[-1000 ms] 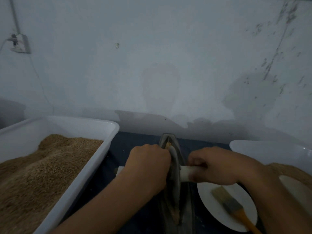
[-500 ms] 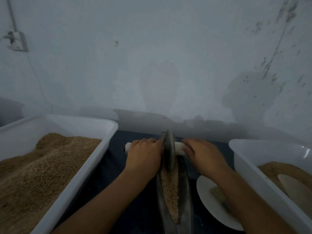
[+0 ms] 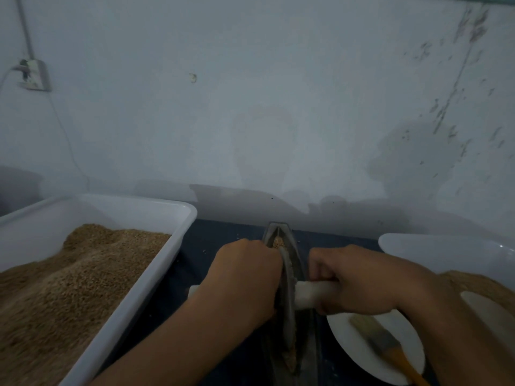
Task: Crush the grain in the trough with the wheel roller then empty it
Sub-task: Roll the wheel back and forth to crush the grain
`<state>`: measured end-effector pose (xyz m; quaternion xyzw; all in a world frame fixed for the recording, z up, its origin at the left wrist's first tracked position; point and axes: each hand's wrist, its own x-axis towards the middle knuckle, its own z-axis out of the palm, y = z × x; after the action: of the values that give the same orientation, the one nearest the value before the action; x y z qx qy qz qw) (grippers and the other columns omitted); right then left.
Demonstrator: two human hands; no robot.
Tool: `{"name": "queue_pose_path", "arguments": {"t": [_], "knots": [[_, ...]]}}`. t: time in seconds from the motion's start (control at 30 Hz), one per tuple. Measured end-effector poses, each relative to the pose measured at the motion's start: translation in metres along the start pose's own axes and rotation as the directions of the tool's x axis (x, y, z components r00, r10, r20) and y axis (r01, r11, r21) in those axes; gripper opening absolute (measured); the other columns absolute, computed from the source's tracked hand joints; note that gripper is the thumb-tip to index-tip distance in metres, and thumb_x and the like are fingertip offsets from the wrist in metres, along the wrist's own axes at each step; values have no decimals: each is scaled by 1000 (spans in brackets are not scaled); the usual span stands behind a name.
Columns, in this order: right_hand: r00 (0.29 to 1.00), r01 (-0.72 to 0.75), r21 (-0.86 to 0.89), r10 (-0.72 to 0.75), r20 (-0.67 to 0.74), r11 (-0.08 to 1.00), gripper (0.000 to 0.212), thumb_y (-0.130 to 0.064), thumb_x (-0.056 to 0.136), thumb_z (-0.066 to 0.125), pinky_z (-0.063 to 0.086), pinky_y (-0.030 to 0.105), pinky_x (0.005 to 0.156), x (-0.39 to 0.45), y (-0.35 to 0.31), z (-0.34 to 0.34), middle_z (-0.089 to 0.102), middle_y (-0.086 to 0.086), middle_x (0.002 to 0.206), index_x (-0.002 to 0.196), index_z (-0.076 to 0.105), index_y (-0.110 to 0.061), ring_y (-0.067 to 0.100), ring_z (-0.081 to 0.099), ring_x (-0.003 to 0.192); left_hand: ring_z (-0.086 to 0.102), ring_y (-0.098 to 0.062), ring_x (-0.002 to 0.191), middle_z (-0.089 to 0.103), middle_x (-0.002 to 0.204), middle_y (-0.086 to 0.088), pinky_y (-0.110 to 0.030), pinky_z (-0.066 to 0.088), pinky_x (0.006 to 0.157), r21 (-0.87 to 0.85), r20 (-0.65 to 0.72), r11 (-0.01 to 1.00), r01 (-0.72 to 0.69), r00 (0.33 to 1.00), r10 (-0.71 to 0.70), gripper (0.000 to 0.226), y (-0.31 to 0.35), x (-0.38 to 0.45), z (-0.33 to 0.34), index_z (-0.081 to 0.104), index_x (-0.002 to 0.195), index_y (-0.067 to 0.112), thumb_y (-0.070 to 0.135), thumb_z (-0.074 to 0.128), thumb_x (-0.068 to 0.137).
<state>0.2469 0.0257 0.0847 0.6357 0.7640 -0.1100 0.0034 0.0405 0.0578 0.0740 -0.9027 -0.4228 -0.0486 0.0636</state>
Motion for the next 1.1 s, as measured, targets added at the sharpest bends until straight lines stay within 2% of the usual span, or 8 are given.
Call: {"name": "queue_pose_path", "arguments": {"t": [0.23,0.33,0.37,0.5,0.6,0.87,0.97,1.1], "knots": [[994,-31,-4,30,-102,1000,17,-48,83,66,43,27,59,23,21,15,61,-15,83,84,52,-38,0,56,74,35,-9,57,43,71,6,-30,31,60,-16,-50,996,89,995,-90,35,-7,20,21,35,67,23,28,59,92],[958,-42,-1,40,-282,999,3,-38,92,57,47,31,66,43,36,33,63,-14,88,93,60,-38,6,59,80,50,-16,78,63,96,2,-33,35,73,-31,-131,994,109,985,-112,12,-11,36,38,50,84,23,27,56,94],[940,-46,12,48,-339,999,10,-35,94,56,49,33,71,49,39,39,63,-13,94,101,62,-38,10,60,87,54,-18,89,64,104,3,-34,36,79,-37,-167,994,98,980,-103,4,-13,40,44,55,95,25,28,56,95],[875,-40,24,47,-481,999,22,-32,95,54,50,39,78,60,44,54,61,-7,106,116,61,-36,17,59,97,54,-15,118,61,128,9,-34,36,105,-99,-311,994,54,947,-82,31,-17,47,66,57,122,31,33,63,91],[866,-35,18,40,-498,999,18,-34,94,55,50,38,75,59,43,56,60,-8,103,111,60,-37,16,58,93,53,-12,121,60,130,11,-33,35,109,-114,-330,992,50,940,-85,33,-17,48,67,57,123,33,34,63,90],[967,-47,49,57,-247,998,14,-41,82,68,46,28,64,29,26,22,62,-15,82,86,55,-35,1,56,75,60,-19,93,64,105,1,-33,38,76,7,-101,999,48,994,-47,22,-10,33,32,53,111,23,31,61,93],[994,-38,-8,37,-101,999,27,-45,75,77,41,24,57,9,10,8,61,-14,83,85,53,-34,1,55,74,46,-12,71,50,78,5,-30,38,67,28,-46,1000,14,999,-13,23,-5,18,15,45,79,22,30,62,92],[999,-32,-165,36,17,986,35,-47,75,78,30,19,52,-9,-5,-2,53,-15,84,81,45,-38,-1,48,73,28,-7,56,36,66,8,-28,33,61,55,-58,998,-31,998,34,35,7,1,0,36,65,23,29,61,89]]}}
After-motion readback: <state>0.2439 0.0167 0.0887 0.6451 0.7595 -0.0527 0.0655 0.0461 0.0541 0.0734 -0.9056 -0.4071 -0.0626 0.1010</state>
